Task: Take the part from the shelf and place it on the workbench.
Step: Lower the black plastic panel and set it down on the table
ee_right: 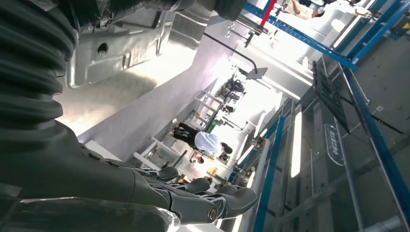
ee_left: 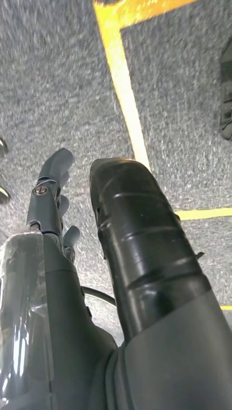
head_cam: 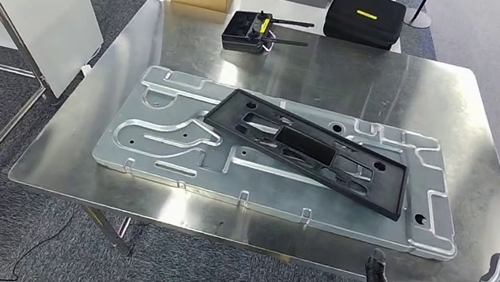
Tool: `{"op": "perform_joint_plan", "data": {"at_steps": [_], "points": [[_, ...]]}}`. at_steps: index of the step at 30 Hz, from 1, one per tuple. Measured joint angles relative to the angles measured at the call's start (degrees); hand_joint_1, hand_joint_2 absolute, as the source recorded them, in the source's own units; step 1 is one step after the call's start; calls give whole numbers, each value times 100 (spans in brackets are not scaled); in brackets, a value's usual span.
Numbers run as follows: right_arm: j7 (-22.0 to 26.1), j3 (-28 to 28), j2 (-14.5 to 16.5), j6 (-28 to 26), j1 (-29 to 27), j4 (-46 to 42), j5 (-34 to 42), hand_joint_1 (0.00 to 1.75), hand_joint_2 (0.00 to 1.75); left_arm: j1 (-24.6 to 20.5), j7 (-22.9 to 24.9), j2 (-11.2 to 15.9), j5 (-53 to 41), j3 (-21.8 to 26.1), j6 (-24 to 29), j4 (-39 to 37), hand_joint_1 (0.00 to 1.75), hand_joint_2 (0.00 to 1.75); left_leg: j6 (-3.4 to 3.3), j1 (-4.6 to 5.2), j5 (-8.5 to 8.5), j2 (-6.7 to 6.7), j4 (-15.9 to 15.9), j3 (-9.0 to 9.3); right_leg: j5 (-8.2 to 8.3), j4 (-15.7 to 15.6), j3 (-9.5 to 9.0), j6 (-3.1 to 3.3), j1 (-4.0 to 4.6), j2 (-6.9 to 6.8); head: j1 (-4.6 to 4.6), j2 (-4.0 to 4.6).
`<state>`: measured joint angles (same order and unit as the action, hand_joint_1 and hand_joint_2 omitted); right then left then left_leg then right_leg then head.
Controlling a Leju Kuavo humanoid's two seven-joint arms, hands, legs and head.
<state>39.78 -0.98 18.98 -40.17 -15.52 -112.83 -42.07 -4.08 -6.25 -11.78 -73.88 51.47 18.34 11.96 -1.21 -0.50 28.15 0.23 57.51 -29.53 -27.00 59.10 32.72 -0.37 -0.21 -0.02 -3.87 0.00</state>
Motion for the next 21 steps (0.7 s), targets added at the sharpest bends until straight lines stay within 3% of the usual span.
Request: {"op": "perform_joint_plan", "data": {"at_steps": [2,4,5,6,7,8,11,12,15,16,18,20,21], "points": [[0,-1,2,0,-1,1,0,0,175,-3,-1,-1,4,4,-3,0,0,0,-78,-26,-91,-25,-56,-53,-265,265,108,-57,-7,5,-5,0],[0,-1,1,0,-2,3,0,0,175,-11,-2,-1,5,6,-4,0,0,0,-129,-18,-161,-44,-51,-149,-746,926,346,-96,-29,5,-9,0],[0,0,0,0,-2,7,0,0,175,-11,-3,-1,5,8,-5,0,0,0,-135,-11,-191,-50,-37,-205,-923,1266,451,-113,-40,5,-7,0],[0,1,1,0,-2,12,0,0,175,-9,-3,-1,5,11,-6,0,0,0,-131,-7,-218,-56,-20,-258,-982,1464,484,-128,-50,4,-7,0],[0,1,1,0,-2,17,0,0,175,-7,-3,-1,5,14,-7,0,0,0,-121,-7,-241,-60,4,-310,-932,1468,422,-138,-59,3,-7,0],[0,1,1,0,-1,21,0,0,175,-7,-4,-2,6,18,-8,0,0,0,-108,-8,-260,-61,33,-359,-789,1244,246,-142,-68,3,-7,0],[0,-1,1,0,22,30,18,0,175,-10,-8,-2,13,25,-10,0,0,0,-44,-2,-308,-56,123,-469,-436,156,-431,-105,-63,7,-7,0],[0,0,1,0,35,33,33,0,175,-13,-8,-2,18,28,-11,0,0,0,-11,2,-330,-54,138,-484,-412,-21,-515,-81,-48,10,-6,0],[0,2,2,1,66,47,103,0,175,-16,-10,-2,31,50,-14,0,0,0,102,0,-410,-48,140,-533,-329,-94,-430,26,-31,4,-5,0],[0,3,2,2,75,53,141,0,175,-14,-12,-2,34,64,-15,0,0,0,132,-4,-345,-43,186,-581,-275,-109,-376,79,-43,-5,-2,0],[0,4,2,4,90,63,218,0,175,-10,-17,-1,41,101,-15,0,0,0,175,-19,77,-35,565,-742,-151,-138,-244,166,-66,-27,8,0],[0,5,2,4,94,77,253,0,175,-6,-20,-2,43,124,-16,0,0,0,209,-25,583,-34,1255,-919,-43,-132,-98,191,-57,-39,16,0],[0,5,2,4,95,87,274,0,175,-6,-20,-2,43,130,-17,0,0,0,223,-27,688,-34,1528,-946,7,-122,-24,187,-53,-47,16,0]]}}
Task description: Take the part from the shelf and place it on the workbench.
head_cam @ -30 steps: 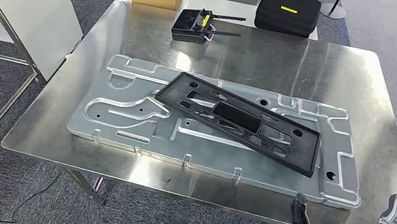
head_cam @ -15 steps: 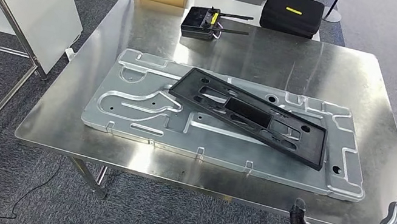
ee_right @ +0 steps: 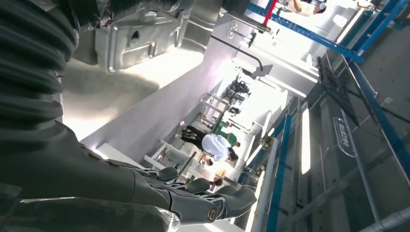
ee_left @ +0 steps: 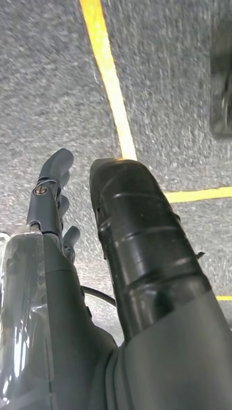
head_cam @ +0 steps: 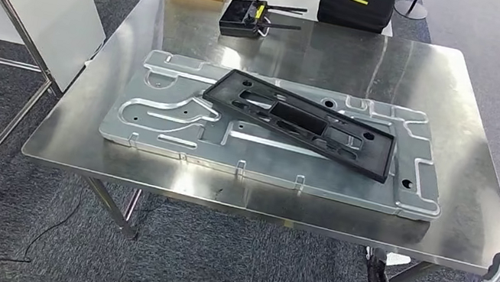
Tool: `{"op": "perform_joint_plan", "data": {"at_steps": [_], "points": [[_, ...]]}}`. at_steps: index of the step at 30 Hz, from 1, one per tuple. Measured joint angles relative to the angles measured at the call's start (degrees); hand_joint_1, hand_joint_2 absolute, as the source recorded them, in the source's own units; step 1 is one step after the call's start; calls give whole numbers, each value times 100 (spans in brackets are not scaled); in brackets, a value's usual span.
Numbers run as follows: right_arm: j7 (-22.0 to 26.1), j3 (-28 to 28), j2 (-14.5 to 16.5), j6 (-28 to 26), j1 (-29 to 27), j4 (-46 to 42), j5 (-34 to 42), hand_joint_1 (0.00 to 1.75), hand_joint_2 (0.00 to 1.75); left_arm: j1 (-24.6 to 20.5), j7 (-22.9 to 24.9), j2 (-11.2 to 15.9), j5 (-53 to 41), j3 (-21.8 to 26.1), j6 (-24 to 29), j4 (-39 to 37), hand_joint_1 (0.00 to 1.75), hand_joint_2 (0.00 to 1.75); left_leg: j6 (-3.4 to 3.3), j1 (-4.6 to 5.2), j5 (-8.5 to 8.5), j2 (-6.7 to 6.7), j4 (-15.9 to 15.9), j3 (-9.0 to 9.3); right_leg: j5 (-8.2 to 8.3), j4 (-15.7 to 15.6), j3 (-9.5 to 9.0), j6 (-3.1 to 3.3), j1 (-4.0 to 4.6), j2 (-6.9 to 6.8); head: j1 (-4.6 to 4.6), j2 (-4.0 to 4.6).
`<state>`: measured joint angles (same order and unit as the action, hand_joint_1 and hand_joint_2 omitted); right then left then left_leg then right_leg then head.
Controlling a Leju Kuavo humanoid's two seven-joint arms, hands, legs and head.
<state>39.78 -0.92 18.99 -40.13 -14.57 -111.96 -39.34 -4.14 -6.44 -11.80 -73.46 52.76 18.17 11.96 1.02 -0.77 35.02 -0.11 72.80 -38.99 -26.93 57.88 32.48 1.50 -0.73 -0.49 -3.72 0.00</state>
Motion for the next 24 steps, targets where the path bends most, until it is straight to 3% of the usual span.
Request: {"op": "perform_joint_plan", "data": {"at_steps": [1,2,3,5,7,9,10,11,12,14,15,16,17,18,19,21,22,24], "points": [[0,1,0,0,1,10,38,0,175,-1,-1,-1,0,3,0,0,0,0,8,-1,-30,0,109,56,46,19,72,-10,1,-7,1,0],[0,2,0,0,1,21,91,0,175,-1,-1,0,-1,5,1,0,0,0,10,-1,-161,-1,11,208,84,46,143,-23,0,-12,1,0],[0,5,0,0,1,30,155,0,175,-3,-1,1,0,8,1,0,0,0,5,-2,-327,-1,-280,457,118,79,210,-41,-4,-14,1,0],[0,15,0,0,2,39,298,0,175,-17,-3,2,3,13,4,0,0,0,-29,10,-446,10,-1080,1005,180,145,313,-97,0,-15,0,0],[0,27,0,0,3,40,411,0,175,-26,-9,2,13,23,8,0,0,0,-84,38,-390,26,-1514,1243,251,165,345,-170,8,-18,-2,0],[0,38,0,0,3,42,461,0,175,-20,-16,1,30,38,10,0,0,0,-161,45,-441,21,-1550,1207,316,153,350,-242,1,-16,-3,0],[0,46,-1,0,2,46,471,0,175,-20,-21,1,38,44,10,0,0,0,-212,39,-489,6,-1560,1169,268,189,378,-272,-5,-6,-4,0],[0,54,-1,0,2,53,476,0,175,-21,-25,1,44,50,10,0,0,0,-270,31,-548,-10,-1572,1114,121,300,429,-296,-12,4,-6,0],[0,60,-2,0,1,63,475,0,175,-23,-31,2,48,55,10,0,0,0,-321,24,-615,-26,-1583,1043,-125,523,510,-315,-17,15,-8,0],[0,68,-2,0,2,90,469,0,175,-27,-47,4,50,61,9,0,0,0,-371,40,-732,-39,-1576,897,-675,1201,699,-338,-19,23,-10,0],[0,72,-2,0,2,105,466,0,175,-26,-55,4,50,64,9,0,0,0,-377,52,-792,-44,-1570,822,-814,1528,757,-345,-18,23,-10,0],[0,76,-2,0,2,121,464,0,175,-26,-62,4,50,69,8,0,0,0,-378,64,-848,-48,-1561,748,-812,1712,744,-342,-16,24,-9,0],[0,80,-2,0,3,137,463,0,175,-25,-67,4,50,76,8,0,0,0,-374,75,-901,-50,-1549,672,-699,1701,633,-328,-12,24,-9,0],[0,85,-2,0,4,151,462,0,175,-26,-70,4,50,84,8,0,0,0,-367,86,-946,-50,-1535,603,-533,1473,415,-301,-4,24,-9,0],[0,89,-2,0,6,161,462,0,175,-27,-73,3,50,93,8,0,0,0,-358,92,-983,-48,-1519,550,-398,1084,116,-260,11,25,-8,0],[0,91,-2,0,17,170,457,0,175,-27,-75,-1,49,106,8,0,0,0,-320,112,-1045,-43,-1481,481,-358,256,-437,-185,53,23,-6,0],[1,93,-2,0,24,173,453,0,175,-28,-75,-3,49,112,8,0,0,0,-290,113,-1080,-45,-1472,463,-396,11,-577,-158,74,23,-6,0],[1,98,-2,0,32,181,447,0,175,-25,-75,-2,48,125,7,0,0,0,-219,114,-1158,-48,-1478,439,-385,-143,-595,-127,81,22,-6,0]]}}
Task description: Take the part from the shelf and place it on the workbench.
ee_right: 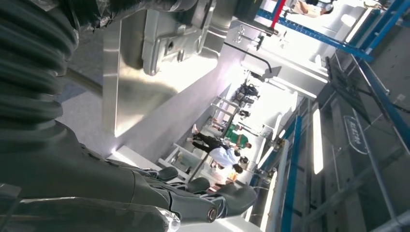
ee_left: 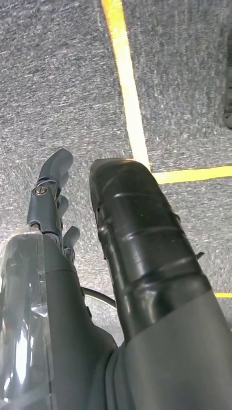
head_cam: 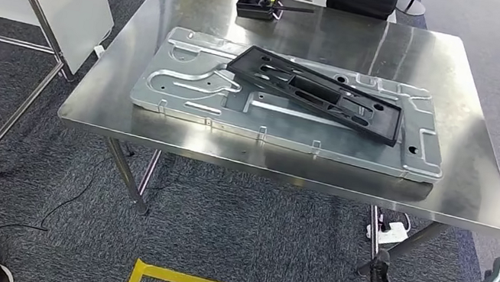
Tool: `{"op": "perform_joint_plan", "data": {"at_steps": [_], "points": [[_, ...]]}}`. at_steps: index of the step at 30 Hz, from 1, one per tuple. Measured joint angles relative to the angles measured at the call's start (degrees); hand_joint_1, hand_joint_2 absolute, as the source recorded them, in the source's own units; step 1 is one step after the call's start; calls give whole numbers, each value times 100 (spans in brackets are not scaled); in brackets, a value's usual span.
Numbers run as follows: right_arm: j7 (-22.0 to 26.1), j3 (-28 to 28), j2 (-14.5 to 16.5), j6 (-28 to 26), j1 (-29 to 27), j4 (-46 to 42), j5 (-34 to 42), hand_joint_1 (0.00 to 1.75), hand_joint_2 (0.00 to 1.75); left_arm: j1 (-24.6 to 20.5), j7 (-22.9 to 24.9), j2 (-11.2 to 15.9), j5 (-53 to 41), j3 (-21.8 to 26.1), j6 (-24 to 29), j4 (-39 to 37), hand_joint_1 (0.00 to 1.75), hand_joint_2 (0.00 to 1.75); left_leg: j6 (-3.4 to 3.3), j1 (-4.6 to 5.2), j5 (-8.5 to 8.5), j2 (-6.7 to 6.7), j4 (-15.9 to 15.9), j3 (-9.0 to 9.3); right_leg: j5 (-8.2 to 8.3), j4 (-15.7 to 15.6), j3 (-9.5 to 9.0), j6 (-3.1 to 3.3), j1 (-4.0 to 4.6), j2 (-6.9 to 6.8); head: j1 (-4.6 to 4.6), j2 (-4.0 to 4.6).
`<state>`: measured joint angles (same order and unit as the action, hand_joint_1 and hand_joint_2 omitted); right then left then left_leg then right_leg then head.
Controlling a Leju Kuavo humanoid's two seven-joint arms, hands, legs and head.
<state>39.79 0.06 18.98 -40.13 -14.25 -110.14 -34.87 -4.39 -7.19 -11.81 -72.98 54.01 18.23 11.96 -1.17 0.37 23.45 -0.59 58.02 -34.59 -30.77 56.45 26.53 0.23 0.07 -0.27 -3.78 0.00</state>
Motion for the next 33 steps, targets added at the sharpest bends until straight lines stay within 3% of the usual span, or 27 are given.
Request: {"op": "perform_joint_plan", "data": {"at_steps": [1,2,5,6,7,8,10,12,13,14,16,17,19,21,22,23,24,26,28,29,31,32,33], "points": [[0,3,1,0,5,5,-1,0,175,0,0,2,-1,7,-1,0,0,0,34,-6,17,5,18,-24,56,-27,35,25,-13,-9,-1,0],[0,4,1,0,10,9,-1,0,175,1,0,3,-1,12,-2,0,0,0,67,-11,136,14,105,-73,123,-54,86,60,-32,-20,3,0],[0,6,2,0,19,24,-1,0,175,7,0,5,-2,17,-3,0,0,0,160,-59,913,31,932,-328,313,-77,302,126,-57,-45,18,0],[-1,7,2,0,19,32,-1,0,175,9,0,5,-3,17,-3,0,0,0,189,-77,1083,31,1274,-390,368,-66,383,120,-57,-50,19,0],[-1,8,2,0,19,39,-1,0,175,8,0,7,-3,17,-3,0,0,0,214,-95,1115,30,1510,-396,421,-47,467,108,-59,-54,17,0],[-1,8,2,0,19,45,-1,0,175,8,0,10,-3,17,-3,0,0,0,236,-111,1017,29,1570,-317,468,-17,556,90,-65,-57,18,0],[-1,10,2,0,19,51,-1,0,175,5,0,16,-2,17,-3,0,0,0,266,-144,677,29,1090,126,534,78,716,43,-84,-58,19,0],[0,11,2,0,20,51,-2,0,175,-7,-3,19,-2,17,-4,0,0,0,246,-140,655,42,305,673,579,191,837,-19,-83,-55,18,0],[1,11,2,0,21,51,-2,0,175,-10,-5,19,-2,18,-4,0,0,0,217,-130,717,50,54,818,604,230,868,-55,-79,-55,15,0],[1,12,2,0,22,52,-2,0,175,-12,-7,19,-2,19,-5,0,0,0,177,-110,777,58,-58,865,637,248,885,-92,-74,-56,12,0],[1,15,1,0,23,52,-2,0,175,-6,-8,20,-2,21,-5,0,0,0,68,-104,721,50,-68,783,692,260,907,-173,-86,-51,9,0],[1,17,1,0,22,54,-1,0,175,-9,-7,20,-2,21,-6,0,0,0,-1,-104,669,38,-71,734,626,313,949,-205,-95,-42,9,0],[0,20,-1,0,20,56,-2,0,175,-14,-4,19,0,22,-7,0,0,0,-127,-105,543,11,-91,597,202,712,1114,-250,-114,-20,8,0],[-1,23,-1,0,20,68,-6,0,175,-15,-3,19,2,23,-7,0,0,0,-174,-79,423,3,-81,447,-309,1422,1306,-274,-114,-12,8,0],[-3,26,-1,0,20,78,-10,0,175,-13,-4,19,4,23,-7,0,0,0,-182,-62,364,0,-72,369,-407,1712,1345,-277,-113,-10,8,0],[-6,28,-1,0,20,88,-14,0,175,-12,-4,19,8,25,-7,0,0,0,-184,-44,312,-2,-59,293,-370,1826,1300,-266,-108,-9,9,0],[-9,29,-1,0,20,97,-19,0,175,-11,-6,19,11,25,-7,0,0,0,-185,-26,264,-2,-44,217,-240,1742,1156,-242,-98,-7,9,0],[-13,31,-1,0,22,104,-29,0,175,-12,-11,15,17,26,-9,0,0,0,-177,5,185,3,-12,98,8,1014,606,-135,-54,-4,10,0],[-15,31,-1,0,25,102,-51,0,175,-9,-16,8,21,27,-11,0,0,0,-136,16,110,6,6,36,23,236,119,-34,-4,-9,10,0],[-15,31,-1,0,27,101,-66,0,175,-8,-17,5,25,28,-13,0,0,0,-104,6,72,3,4,22,-12,32,13,-3,20,-10,10,0],[-16,31,0,0,27,101,-84,0,175,-8,-18,8,33,29,-15,0,0,0,-33,-13,4,-2,-9,7,59,-66,18,19,23,-13,8,0],[-16,31,1,0,29,102,-88,0,175,-6,-18,10,35,30,-16,0,0,0,-2,-17,41,5,24,-20,118,-105,44,41,6,-21,9,0],[-16,29,1,0,30,103,-90,0,175,-2,-17,12,35,30,-16,0,0,0,28,-19,181,15,138,-72,189,-141,84,69,-18,-31,14,0]]}}
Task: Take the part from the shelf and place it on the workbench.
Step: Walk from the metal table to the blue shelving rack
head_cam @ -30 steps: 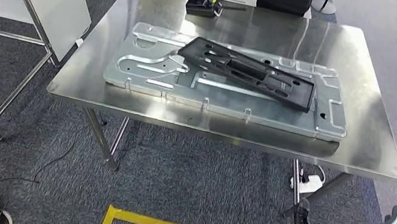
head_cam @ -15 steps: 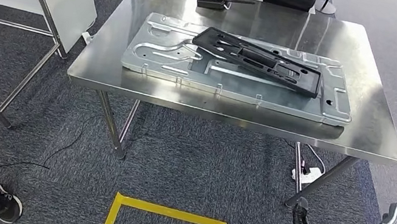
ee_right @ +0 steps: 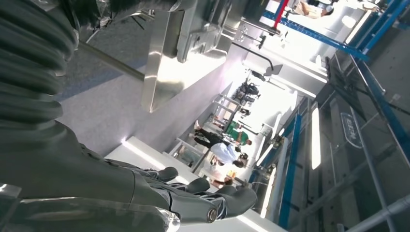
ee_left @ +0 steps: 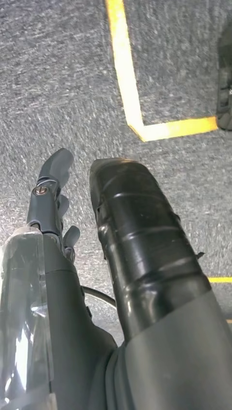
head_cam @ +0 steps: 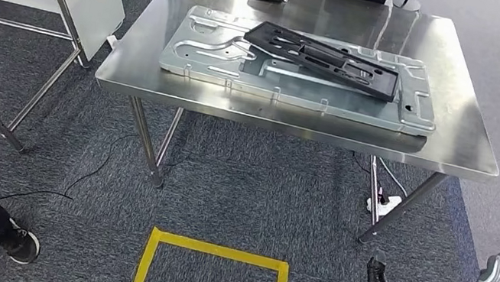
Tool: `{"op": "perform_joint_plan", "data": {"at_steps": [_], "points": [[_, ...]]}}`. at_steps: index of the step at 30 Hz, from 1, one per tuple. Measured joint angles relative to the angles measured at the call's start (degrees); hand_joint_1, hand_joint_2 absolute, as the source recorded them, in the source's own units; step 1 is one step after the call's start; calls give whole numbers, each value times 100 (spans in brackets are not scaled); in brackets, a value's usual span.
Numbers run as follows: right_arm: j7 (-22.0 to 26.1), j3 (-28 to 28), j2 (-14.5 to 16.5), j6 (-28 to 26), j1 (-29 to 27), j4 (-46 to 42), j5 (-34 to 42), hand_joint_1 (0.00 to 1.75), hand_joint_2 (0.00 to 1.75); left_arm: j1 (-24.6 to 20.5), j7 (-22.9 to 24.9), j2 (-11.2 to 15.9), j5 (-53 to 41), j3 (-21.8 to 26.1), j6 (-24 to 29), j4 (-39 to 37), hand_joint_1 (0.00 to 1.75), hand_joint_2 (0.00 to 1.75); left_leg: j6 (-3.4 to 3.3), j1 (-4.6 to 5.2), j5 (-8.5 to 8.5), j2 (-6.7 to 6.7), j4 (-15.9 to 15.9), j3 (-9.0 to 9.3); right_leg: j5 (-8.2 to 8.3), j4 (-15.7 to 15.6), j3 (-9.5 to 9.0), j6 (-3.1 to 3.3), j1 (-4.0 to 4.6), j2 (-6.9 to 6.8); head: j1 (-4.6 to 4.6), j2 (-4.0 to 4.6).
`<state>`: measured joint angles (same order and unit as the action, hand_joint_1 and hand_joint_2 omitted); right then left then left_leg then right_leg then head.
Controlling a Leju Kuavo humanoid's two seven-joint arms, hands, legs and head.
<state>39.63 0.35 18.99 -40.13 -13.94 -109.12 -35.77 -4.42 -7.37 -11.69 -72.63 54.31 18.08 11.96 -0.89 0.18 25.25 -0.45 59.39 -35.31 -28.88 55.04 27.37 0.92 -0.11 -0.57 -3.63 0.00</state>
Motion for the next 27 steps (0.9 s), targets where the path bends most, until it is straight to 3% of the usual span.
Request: {"op": "perform_joint_plan", "data": {"at_steps": [3,4,5,6,8,9,11,14,16,18,19,20,21,22,24,26,27], "points": [[0,-4,2,0,1,9,-7,0,175,7,0,5,2,2,0,0,0,0,96,-46,784,21,916,-276,185,-14,211,36,-24,-20,12,0],[0,-5,2,0,0,14,-9,0,175,8,0,6,2,3,0,0,0,0,129,-67,924,20,1226,-333,232,11,297,24,-26,-24,12,0],[0,-5,2,0,0,19,-11,0,175,9,0,8,2,3,0,0,0,0,158,-86,924,18,1388,-316,273,45,384,8,-32,-27,12,0],[0,-5,1,0,0,25,-12,0,175,11,0,12,2,3,0,0,0,0,185,-106,814,17,1355,-204,307,89,472,-13,-43,-30,12,0],[0,-5,2,0,0,31,-12,0,175,7,0,19,2,3,0,0,0,0,238,-149,549,17,735,283,355,212,634,-66,-73,-31,13,0],[0,-6,2,0,1,31,-12,0,175,2,-1,21,2,3,0,0,0,0,247,-148,517,25,339,544,372,284,709,-96,-80,-28,15,0],[1,-9,1,0,1,30,-14,0,175,-5,-2,21,2,3,0,0,0,0,194,-134,584,46,-107,785,413,383,798,-163,-69,-24,9,0],[2,-12,1,0,-1,31,-16,0,175,2,-1,22,2,5,0,0,0,0,4,-115,534,43,-138,711,443,430,853,-283,-76,-14,4,0],[0,-10,1,0,-4,31,-15,0,175,0,0,23,2,7,0,0,0,0,-114,-116,430,23,-153,608,105,715,971,-333,-99,3,5,0],[-10,-9,1,0,-5,32,-17,0,175,-2,-1,24,3,8,-1,0,0,0,-170,-103,328,10,-145,485,-452,1358,1149,-359,-104,16,3,0],[-20,-9,1,0,-5,34,-19,0,175,0,-1,24,7,10,-2,0,0,0,-178,-92,278,4,-137,421,-618,1677,1207,-364,-103,19,4,0],[-32,-9,1,0,-5,37,-21,0,175,2,-1,24,11,13,-2,0,0,0,-181,-79,230,-1,-126,355,-655,1879,1206,-362,-102,21,4,0],[-45,-9,1,0,-5,39,-22,0,175,3,-1,24,15,17,-2,0,0,0,-181,-67,185,-4,-114,288,-575,1905,1119,-348,-98,23,5,0],[-60,-9,1,0,-4,41,-23,0,175,3,-1,23,19,23,-2,0,0,0,-177,-56,144,-4,-104,228,-422,1718,932,-319,-88,25,5,0],[-83,-10,1,0,-3,40,-24,0,175,4,-2,19,20,33,-2,0,0,0,-158,-38,76,1,-92,149,-210,950,368,-222,-48,28,6,0],[-92,-16,1,0,0,38,-28,0,175,4,-2,13,20,37,-2,0,0,0,-103,-32,10,0,-88,117,-209,303,-40,-149,-2,28,6,0],[-95,-18,1,0,1,38,-30,0,175,4,-2,11,20,38,-2,0,0,0,-66,-36,-25,-3,-92,108,-234,168,-102,-131,18,28,8,0]]}}
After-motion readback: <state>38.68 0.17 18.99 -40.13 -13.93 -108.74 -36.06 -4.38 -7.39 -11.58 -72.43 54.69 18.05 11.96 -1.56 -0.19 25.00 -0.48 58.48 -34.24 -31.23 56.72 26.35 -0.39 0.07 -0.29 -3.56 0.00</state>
